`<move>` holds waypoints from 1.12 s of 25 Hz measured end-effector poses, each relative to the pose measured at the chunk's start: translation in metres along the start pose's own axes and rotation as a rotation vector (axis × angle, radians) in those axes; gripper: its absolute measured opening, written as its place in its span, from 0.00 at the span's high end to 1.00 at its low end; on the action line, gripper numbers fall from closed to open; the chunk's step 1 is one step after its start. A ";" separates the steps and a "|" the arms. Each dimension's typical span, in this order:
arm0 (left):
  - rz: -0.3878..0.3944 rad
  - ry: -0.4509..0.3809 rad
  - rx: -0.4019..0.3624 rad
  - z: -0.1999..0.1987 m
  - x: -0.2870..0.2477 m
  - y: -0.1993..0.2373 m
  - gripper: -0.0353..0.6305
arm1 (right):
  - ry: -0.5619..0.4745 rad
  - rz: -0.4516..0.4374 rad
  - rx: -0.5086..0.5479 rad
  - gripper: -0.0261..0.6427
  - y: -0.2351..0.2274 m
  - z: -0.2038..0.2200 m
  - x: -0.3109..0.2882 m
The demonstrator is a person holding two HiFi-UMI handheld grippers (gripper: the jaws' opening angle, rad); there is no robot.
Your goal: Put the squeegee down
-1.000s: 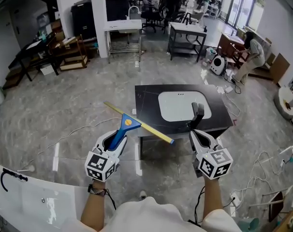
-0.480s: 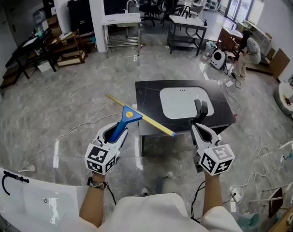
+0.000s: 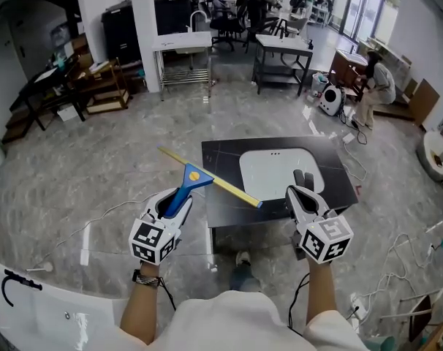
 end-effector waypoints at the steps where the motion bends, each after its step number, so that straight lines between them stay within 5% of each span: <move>1: -0.001 0.001 -0.004 0.000 -0.009 0.004 0.74 | -0.003 -0.001 0.001 0.95 -0.006 -0.001 -0.008; 14: 0.002 0.065 0.028 0.013 -0.114 0.066 0.74 | 0.058 -0.018 -0.020 0.95 -0.070 0.011 -0.113; 28: 0.001 0.213 0.120 0.084 -0.220 0.126 0.74 | 0.157 -0.031 -0.076 0.95 -0.121 0.043 -0.207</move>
Point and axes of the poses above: the fingertips, and each gripper's own axes: x backward along the fingers, y to its left, z out of its underside, the point moved 3 cm from there along x, backward along the fingers, and after that the axes turned 11 degrees about z, right-handed, at the moved point
